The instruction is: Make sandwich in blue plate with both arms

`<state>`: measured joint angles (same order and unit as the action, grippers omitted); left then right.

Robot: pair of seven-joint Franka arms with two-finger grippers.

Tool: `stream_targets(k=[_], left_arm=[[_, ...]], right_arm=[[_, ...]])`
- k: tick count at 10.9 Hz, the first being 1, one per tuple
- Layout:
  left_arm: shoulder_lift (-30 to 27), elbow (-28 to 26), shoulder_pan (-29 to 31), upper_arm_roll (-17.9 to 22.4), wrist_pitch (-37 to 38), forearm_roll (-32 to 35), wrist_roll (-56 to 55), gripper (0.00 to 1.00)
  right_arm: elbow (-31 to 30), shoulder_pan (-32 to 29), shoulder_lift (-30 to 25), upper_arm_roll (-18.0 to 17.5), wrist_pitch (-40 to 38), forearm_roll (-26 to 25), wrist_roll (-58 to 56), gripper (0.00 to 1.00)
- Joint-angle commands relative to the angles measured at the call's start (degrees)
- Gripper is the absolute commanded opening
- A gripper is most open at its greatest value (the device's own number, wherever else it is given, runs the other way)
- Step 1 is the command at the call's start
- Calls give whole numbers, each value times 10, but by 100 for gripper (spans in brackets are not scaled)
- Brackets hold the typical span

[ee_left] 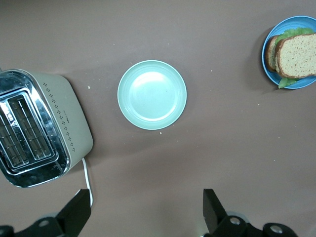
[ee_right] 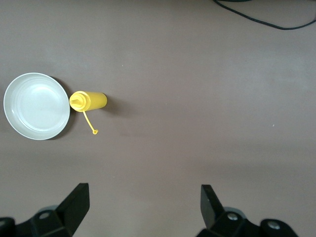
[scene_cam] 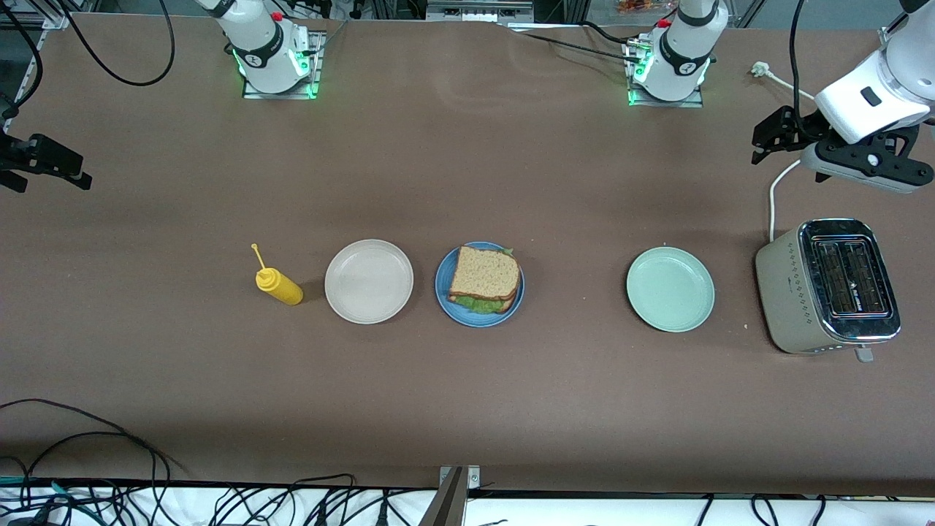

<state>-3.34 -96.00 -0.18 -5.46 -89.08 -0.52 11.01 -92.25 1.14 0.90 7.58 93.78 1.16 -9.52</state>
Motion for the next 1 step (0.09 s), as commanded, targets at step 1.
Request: stream_targets(k=[1], left_arm=[[-15,-13,15,-17,2,10,-8,100]], right_arm=[[10,2,2,-1,-15,-7,-4,100]])
